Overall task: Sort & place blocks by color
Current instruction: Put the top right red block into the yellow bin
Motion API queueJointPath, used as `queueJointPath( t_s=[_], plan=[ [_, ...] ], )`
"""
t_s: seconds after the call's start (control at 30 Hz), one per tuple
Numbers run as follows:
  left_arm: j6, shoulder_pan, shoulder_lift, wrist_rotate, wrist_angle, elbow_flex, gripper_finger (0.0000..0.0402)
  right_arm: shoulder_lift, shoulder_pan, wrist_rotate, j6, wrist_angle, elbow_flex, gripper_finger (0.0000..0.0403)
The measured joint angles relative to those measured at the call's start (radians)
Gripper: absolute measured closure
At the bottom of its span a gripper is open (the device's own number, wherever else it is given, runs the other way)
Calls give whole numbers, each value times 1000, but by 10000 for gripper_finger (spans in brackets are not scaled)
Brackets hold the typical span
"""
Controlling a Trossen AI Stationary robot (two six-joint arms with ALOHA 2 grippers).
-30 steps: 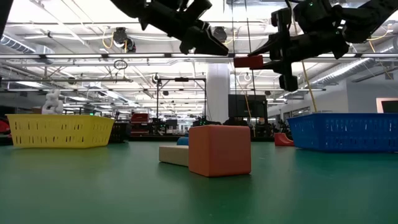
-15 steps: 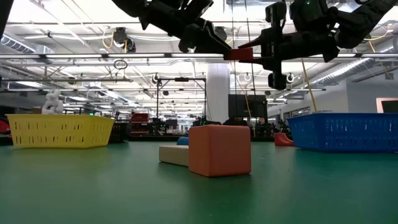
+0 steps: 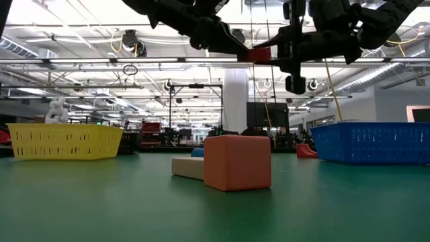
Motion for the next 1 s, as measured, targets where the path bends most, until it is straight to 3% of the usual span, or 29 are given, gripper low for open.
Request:
queueJointPath(
  t_s=[0.27,0.7,1.0],
  plan=[
    [1,-7,2,39,-29,0,304,0,2,-27,33,-23,2,308],
    [-7,-15,8,57,-37,1,338,0,1,-15,47,25,12,270],
    [-4,-16,8,63,-63,1,338,-2,-3,-18,27,4,11,204]
  ],
)
